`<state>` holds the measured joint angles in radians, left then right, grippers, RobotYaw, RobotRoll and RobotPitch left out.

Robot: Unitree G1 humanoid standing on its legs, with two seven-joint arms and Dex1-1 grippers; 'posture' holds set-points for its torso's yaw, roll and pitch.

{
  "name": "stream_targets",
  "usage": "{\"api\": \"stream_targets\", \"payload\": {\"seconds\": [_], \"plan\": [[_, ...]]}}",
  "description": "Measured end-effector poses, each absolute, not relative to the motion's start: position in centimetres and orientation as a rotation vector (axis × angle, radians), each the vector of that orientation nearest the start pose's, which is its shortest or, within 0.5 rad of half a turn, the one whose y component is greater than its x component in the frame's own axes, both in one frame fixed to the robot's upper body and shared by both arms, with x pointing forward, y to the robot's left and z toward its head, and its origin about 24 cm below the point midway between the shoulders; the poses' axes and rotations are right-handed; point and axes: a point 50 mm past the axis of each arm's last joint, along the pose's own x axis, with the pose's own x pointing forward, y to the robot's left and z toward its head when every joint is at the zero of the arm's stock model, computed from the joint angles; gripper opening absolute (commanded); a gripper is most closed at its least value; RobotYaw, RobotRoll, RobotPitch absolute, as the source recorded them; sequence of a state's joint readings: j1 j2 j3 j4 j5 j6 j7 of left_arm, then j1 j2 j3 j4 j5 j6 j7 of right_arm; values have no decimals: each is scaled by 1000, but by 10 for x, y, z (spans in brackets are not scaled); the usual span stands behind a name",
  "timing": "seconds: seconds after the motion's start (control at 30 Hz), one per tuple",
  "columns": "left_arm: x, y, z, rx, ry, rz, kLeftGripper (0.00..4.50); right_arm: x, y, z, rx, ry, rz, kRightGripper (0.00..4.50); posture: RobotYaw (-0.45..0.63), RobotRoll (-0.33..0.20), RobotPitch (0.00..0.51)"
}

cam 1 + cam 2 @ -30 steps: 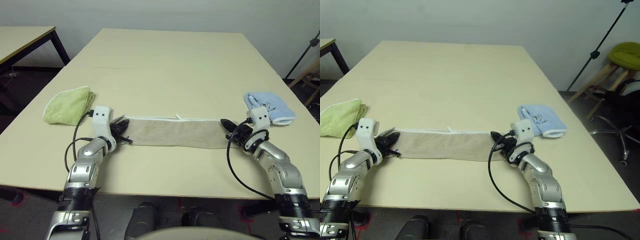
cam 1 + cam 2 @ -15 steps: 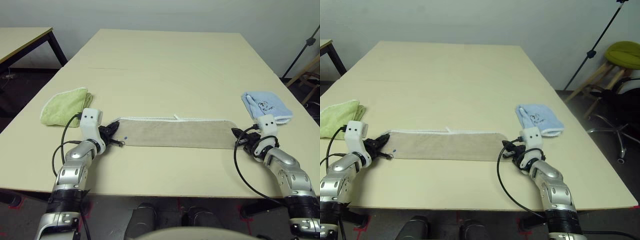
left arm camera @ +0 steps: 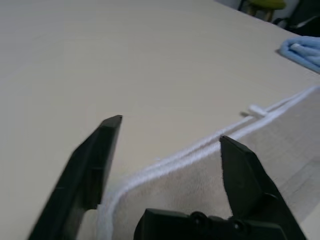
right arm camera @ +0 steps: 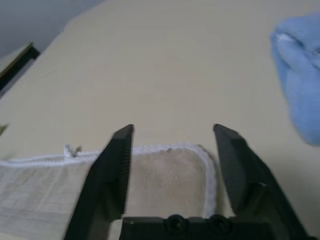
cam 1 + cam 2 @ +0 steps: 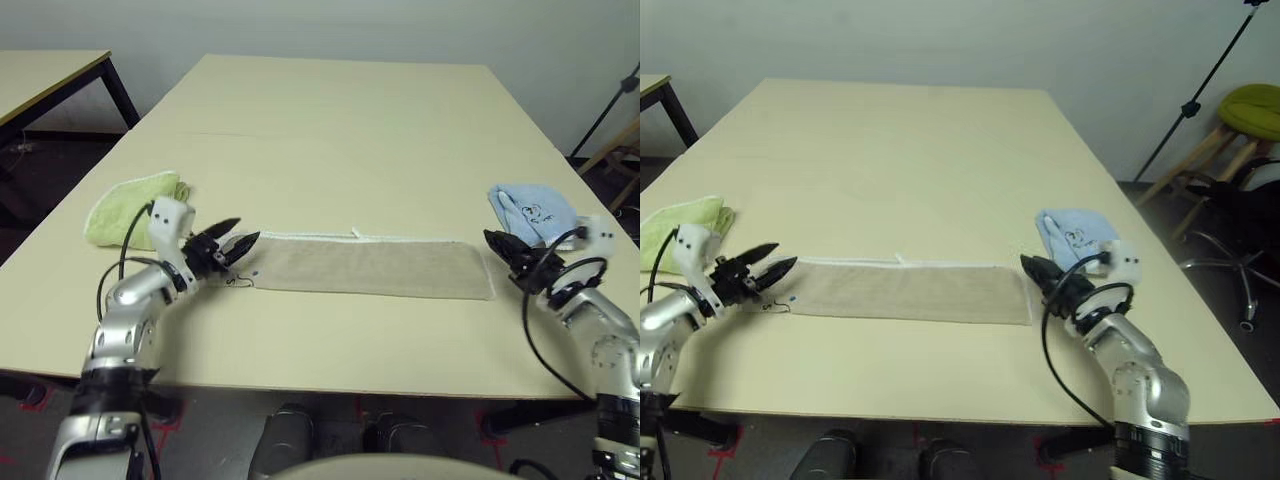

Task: Fold the towel and set it aside.

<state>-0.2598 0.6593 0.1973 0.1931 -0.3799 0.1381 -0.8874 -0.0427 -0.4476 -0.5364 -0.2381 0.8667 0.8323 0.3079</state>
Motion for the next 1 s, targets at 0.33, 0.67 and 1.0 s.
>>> {"api": "stream_targets", "payload": {"seconds": [0.33, 0.67, 1.0], "plan": [[280, 276, 158, 189, 92, -949, 4500, 177, -286, 106, 812, 605, 239, 4450, 46, 0, 108], [276, 270, 165, 230, 189, -1168, 4500, 179, -255, 91, 949, 647, 152, 4450, 21, 0, 100], [266, 270, 161, 225, 236, -1204, 4500, 217, -232, 85, 969, 576, 123, 4284, 61, 0, 79]]}}
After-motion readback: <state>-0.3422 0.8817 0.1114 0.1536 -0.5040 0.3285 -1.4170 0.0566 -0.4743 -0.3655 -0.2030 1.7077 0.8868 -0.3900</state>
